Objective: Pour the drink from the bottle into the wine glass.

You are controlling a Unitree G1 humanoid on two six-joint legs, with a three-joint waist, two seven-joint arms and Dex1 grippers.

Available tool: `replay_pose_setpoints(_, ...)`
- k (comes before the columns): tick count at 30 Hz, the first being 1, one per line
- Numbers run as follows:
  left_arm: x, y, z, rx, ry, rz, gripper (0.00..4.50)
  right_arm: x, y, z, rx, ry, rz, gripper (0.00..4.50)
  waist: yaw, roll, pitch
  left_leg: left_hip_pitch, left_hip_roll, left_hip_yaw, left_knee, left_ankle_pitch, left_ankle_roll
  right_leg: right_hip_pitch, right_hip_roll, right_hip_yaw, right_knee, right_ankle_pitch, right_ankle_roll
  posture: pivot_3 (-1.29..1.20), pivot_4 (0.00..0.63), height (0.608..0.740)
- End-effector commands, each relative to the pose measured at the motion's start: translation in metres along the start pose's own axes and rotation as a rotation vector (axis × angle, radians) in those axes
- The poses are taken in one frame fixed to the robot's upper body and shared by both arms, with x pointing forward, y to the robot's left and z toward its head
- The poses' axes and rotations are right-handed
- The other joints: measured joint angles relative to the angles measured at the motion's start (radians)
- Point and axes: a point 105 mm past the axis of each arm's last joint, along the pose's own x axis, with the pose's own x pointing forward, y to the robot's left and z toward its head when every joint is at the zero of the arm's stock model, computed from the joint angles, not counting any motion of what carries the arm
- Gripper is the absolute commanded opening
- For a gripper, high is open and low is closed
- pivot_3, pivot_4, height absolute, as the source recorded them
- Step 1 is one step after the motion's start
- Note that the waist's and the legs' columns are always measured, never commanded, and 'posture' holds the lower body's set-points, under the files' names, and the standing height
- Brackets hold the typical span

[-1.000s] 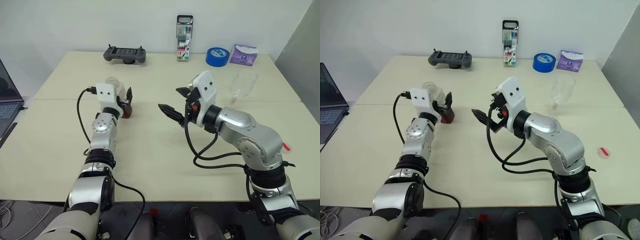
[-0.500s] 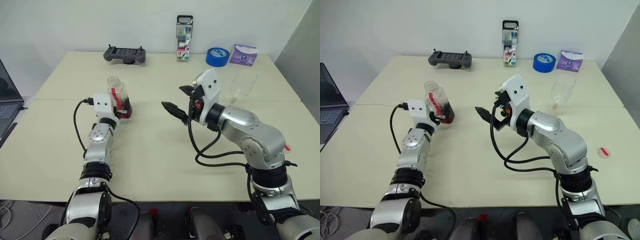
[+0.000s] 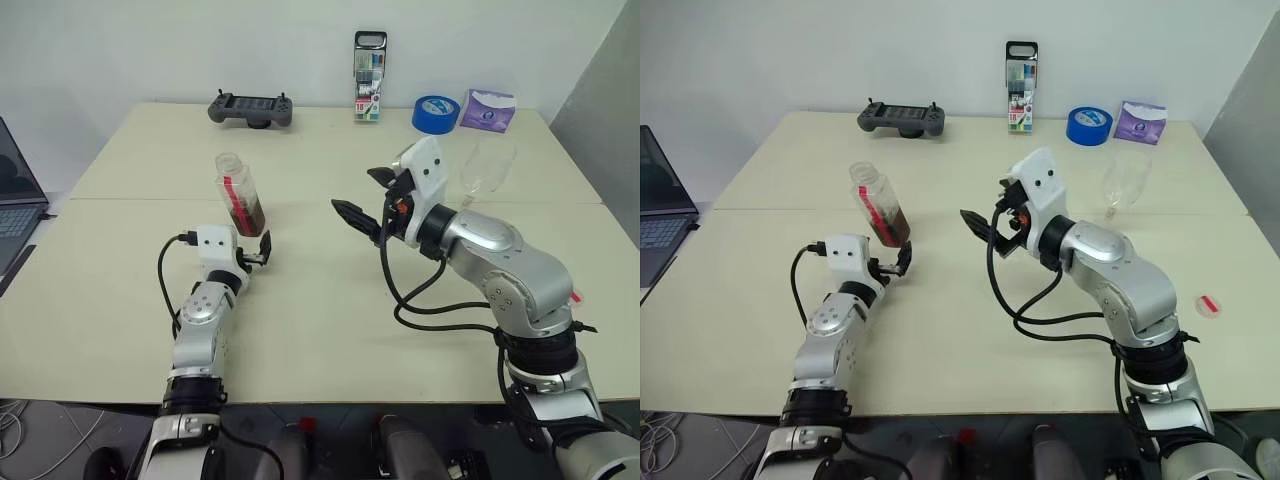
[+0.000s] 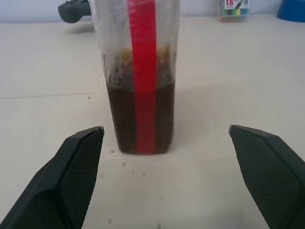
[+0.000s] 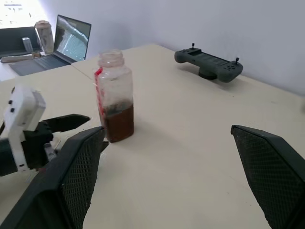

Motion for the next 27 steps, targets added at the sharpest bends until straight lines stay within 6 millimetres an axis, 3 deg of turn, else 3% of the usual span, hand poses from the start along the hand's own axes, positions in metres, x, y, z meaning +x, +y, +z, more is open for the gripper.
replay_pose_setpoints(1,-0.017,-0.01,0.001,0.037,0.001,-0.066,4.47,-0.024,-0.019,0.011,0.012,-0.074,-0.078,4.5,0.0,0.0,0.0,0.0,0.0,0.0,0.0,0.0,0.0,0.0,0.0,0.0,0.0,0.0,0.0,0.0,0.15,0.74)
replay_pose_setpoints(2,-0.022,-0.024,-0.002,0.033,0.012,-0.143,4.47,-0.033,-0.022,0.007,0.035,-0.072,-0.091,4.5,0.0,0.0,0.0,0.0,0.0,0.0,0.0,0.0,0.0,0.0,0.0,0.001,0.0,0.0,0.0,0.0,0.15,0.74)
replay_pose_setpoints(5,-0.033,-0.094,-0.002,0.099,-0.025,-0.49,4.47,-0.058,-0.043,-0.019,0.085,-0.034,-0.212,4.5,0.011,0.0,0.0,0.0,0.0,-0.001,0.0,0.0,0.0,0.002,0.0,0.001,-0.001,0.0,0.0,0.0,0.15,0.74)
replay_pose_setpoints(7,-0.026,-0.128,0.01,0.06,-0.063,-0.605,4.47,-0.074,-0.057,-0.039,0.091,0.0,-0.333,4.5,0.021,0.0,0.0,0.001,-0.002,-0.002,0.0,0.0,0.0,0.003,0.0,0.0,-0.001,0.0,0.0,0.0,0.15,0.74)
replay_pose_setpoints(10,-0.017,-0.167,0.032,-0.007,-0.113,-0.726,4.47,-0.1,-0.073,-0.061,0.132,0.012,-0.518,4.5,0.027,0.0,0.0,0.0,-0.004,-0.001,0.005,0.001,0.001,0.006,0.002,-0.001,-0.001,0.0,0.0,0.0,0.15,0.74)
replay_pose_setpoints(13,-0.012,-0.194,0.051,-0.038,-0.153,-0.81,4.47,-0.115,-0.09,-0.086,0.126,0.056,-0.674,4.5,0.02,0.003,-0.002,0.003,-0.004,0.0,0.005,0.0,0.001,0.008,0.002,0.0,0.0,0.0,0.0,0.0,0.15,0.74)
replay_pose_setpoints(16,-0.011,-0.204,0.064,-0.068,-0.171,-0.858,4.47,-0.112,-0.106,-0.102,0.125,0.075,-0.764,4.5,0.002,0.003,-0.002,0.009,-0.004,0.003,0.003,0.0,0.002,0.012,0.003,0.002,-0.001,-0.001,0.001,0.0,0.15,0.74)
replay_pose_setpoints(19,-0.01,-0.202,0.071,-0.081,-0.179,-0.867,4.47,-0.1,-0.12,-0.108,0.145,0.057,-0.797,4.5,-0.009,0.003,-0.002,0.014,-0.002,0.006,-0.002,0.0,0.002,0.012,0.004,0.005,-0.001,-0.001,0.001,0.0,0.15,0.74)
replay_pose_setpoints(27,-0.002,-0.165,0.079,-0.066,-0.17,-0.788,4.47,-0.067,-0.146,-0.109,0.11,0.019,-0.784,4.5,-0.004,0.003,-0.002,0.016,0.002,0.008,-0.007,0.0,0.002,0.012,0.009,0.004,-0.001,-0.001,0.001,0.0,0.15,0.74)
